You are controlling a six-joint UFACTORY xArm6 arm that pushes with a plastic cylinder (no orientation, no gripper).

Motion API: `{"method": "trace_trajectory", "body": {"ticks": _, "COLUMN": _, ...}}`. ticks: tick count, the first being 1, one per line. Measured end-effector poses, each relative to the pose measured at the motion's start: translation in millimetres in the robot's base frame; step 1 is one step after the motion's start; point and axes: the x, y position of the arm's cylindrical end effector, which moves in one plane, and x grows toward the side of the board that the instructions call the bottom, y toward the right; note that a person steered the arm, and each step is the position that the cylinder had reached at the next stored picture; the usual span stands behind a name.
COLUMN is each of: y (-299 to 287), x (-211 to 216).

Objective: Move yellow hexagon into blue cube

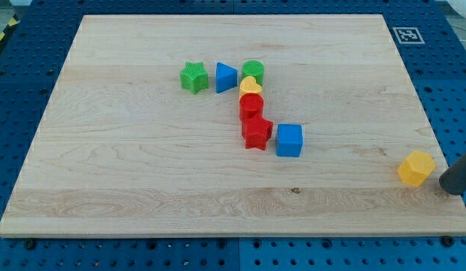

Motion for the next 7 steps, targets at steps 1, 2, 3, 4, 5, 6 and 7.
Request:
{"method": "trace_trajectory", "body": {"ticks": 1, "y": -31.0, "x": -9.5}}
{"method": "trace_trajectory", "body": {"ticks": 2, "y": -36.5, "x": -31.8}}
{"method": "trace_trajectory", "body": {"ticks": 3, "y": -35.1, "x": -32.8}}
{"method": "trace_trajectory", "body": {"ticks": 4, "y": -30.5, "x": -32.9}}
{"method": "trace_trajectory", "body": {"ticks": 5, "y": -23.2, "x": -32.9}}
{"method": "trace_trajectory", "body": {"ticks": 6, "y": -23.2, "x": -33.4}}
{"method": "trace_trajectory", "body": {"ticks": 7, "y": -33.7, "x": -51.7}}
